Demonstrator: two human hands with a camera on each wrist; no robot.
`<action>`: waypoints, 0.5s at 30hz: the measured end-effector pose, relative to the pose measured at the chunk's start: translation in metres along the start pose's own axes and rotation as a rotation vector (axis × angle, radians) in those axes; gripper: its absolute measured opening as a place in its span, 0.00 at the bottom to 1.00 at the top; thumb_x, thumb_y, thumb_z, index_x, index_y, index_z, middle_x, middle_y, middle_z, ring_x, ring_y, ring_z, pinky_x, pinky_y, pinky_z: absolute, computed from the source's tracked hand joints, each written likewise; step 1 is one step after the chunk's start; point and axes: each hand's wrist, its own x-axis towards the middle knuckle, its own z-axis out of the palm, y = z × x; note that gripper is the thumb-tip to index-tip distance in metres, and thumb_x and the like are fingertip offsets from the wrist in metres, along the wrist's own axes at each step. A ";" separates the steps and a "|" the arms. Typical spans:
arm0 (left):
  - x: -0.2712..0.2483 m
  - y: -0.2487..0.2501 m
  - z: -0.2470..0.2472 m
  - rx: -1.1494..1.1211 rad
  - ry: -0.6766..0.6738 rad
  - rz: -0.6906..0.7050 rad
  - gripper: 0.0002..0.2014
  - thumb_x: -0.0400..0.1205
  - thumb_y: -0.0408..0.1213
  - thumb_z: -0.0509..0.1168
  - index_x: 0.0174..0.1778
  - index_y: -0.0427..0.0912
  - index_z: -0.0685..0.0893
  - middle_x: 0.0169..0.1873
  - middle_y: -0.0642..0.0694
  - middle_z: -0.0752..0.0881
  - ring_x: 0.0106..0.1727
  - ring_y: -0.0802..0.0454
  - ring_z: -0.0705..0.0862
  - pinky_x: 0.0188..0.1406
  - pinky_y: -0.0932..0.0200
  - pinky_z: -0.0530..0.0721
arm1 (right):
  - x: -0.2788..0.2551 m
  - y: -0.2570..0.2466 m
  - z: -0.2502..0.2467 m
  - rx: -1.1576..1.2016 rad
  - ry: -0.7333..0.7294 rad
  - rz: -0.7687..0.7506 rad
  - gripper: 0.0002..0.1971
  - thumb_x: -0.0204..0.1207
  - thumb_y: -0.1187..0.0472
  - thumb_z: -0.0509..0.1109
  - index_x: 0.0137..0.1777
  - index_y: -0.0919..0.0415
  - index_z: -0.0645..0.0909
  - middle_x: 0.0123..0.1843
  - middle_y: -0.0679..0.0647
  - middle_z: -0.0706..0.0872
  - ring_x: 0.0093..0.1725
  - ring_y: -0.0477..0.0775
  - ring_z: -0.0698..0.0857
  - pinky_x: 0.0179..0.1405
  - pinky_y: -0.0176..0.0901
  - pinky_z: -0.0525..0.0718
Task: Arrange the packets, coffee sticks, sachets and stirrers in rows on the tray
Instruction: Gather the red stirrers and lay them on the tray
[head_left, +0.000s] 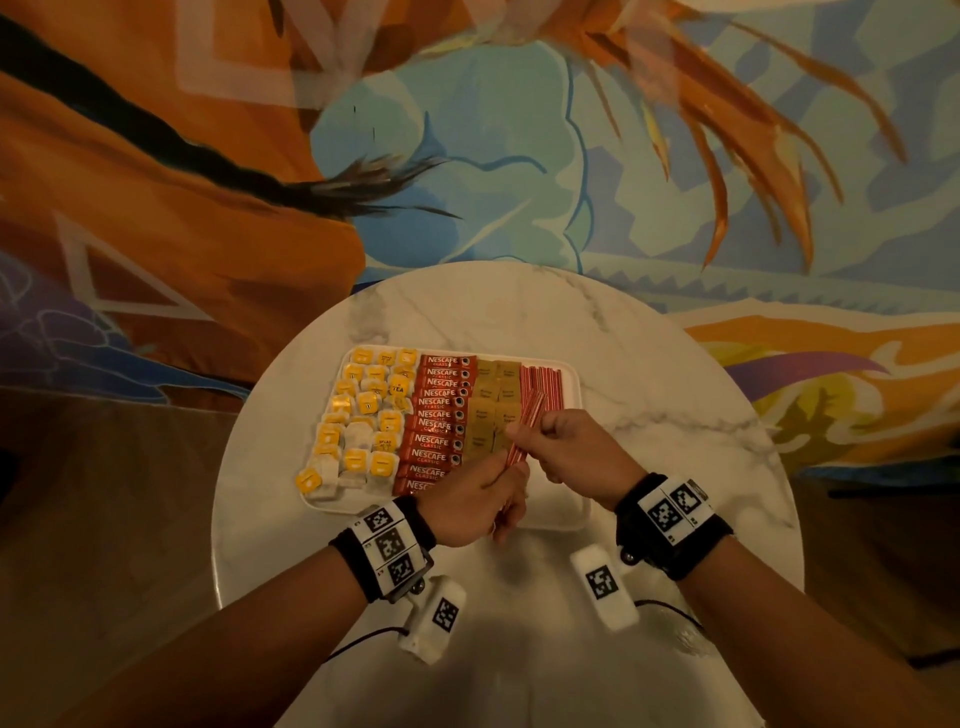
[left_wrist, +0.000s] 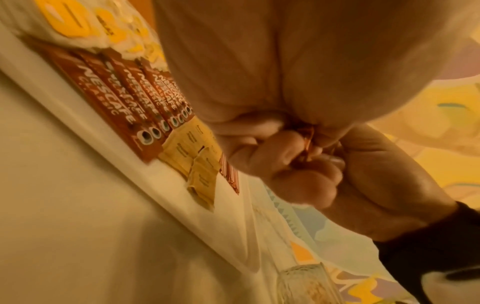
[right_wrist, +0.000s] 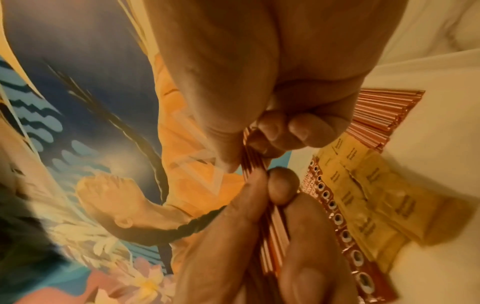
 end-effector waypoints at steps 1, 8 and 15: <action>0.003 0.001 0.001 0.010 -0.012 -0.003 0.13 0.93 0.41 0.50 0.50 0.37 0.74 0.33 0.41 0.85 0.26 0.49 0.81 0.22 0.64 0.76 | 0.002 0.002 -0.001 -0.041 -0.002 0.000 0.21 0.83 0.51 0.71 0.27 0.52 0.78 0.21 0.46 0.74 0.20 0.45 0.69 0.23 0.35 0.70; 0.042 0.006 -0.007 0.235 -0.045 0.057 0.13 0.91 0.48 0.55 0.50 0.44 0.79 0.42 0.42 0.90 0.35 0.49 0.86 0.33 0.52 0.87 | 0.040 -0.003 -0.038 -0.390 -0.052 0.138 0.21 0.82 0.46 0.69 0.33 0.58 0.84 0.23 0.48 0.80 0.22 0.46 0.75 0.28 0.41 0.76; 0.102 0.013 -0.037 0.828 0.117 0.108 0.17 0.84 0.55 0.63 0.61 0.48 0.82 0.52 0.48 0.87 0.51 0.49 0.85 0.54 0.44 0.88 | 0.110 0.003 -0.085 -0.689 0.007 0.401 0.23 0.80 0.45 0.70 0.29 0.59 0.76 0.24 0.55 0.78 0.23 0.55 0.77 0.27 0.42 0.77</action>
